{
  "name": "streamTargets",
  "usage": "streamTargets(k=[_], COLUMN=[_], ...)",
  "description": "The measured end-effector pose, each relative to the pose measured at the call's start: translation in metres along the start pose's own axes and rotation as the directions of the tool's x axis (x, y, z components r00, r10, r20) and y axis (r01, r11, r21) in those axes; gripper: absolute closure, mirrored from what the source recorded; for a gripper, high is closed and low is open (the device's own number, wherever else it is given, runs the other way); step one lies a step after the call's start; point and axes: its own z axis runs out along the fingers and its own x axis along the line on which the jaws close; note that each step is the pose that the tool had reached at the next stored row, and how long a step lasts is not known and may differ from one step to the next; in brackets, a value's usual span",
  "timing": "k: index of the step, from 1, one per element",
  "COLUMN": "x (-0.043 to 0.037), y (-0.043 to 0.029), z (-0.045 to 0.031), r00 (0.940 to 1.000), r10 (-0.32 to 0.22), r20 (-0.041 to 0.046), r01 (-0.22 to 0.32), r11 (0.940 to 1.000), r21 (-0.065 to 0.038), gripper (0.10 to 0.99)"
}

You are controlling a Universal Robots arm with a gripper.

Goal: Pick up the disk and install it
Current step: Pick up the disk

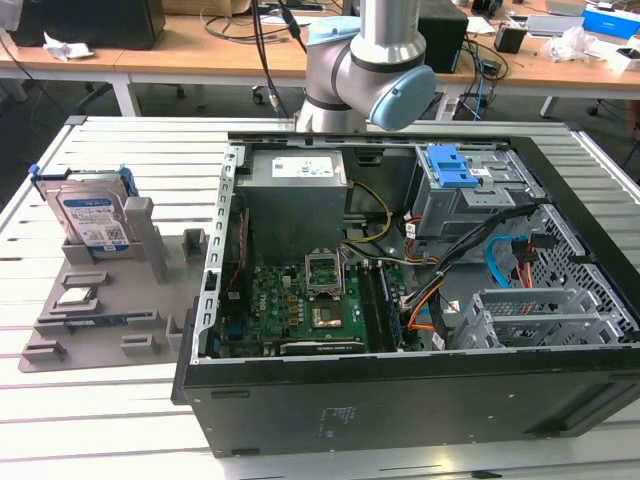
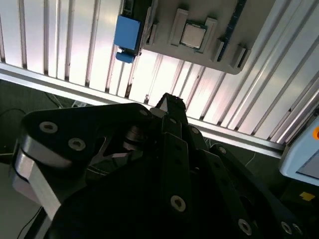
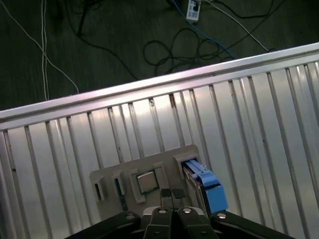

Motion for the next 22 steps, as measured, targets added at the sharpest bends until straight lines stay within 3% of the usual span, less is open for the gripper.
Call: streamTargets(k=[7,15,22], x=[0.0,0.0,0.0], y=[0.0,0.0,0.0], z=[0.0,0.0,0.0], r00=[0.9967,0.9845,0.9829], r10=[-0.081,-0.175,-0.184], r20=[-0.0036,-0.0075,-0.0079], r01=[0.081,0.175,0.184], r11=[0.9967,0.9845,0.9829], r21=[-0.002,-0.005,-0.005], gripper=[0.98,0.98,0.98])
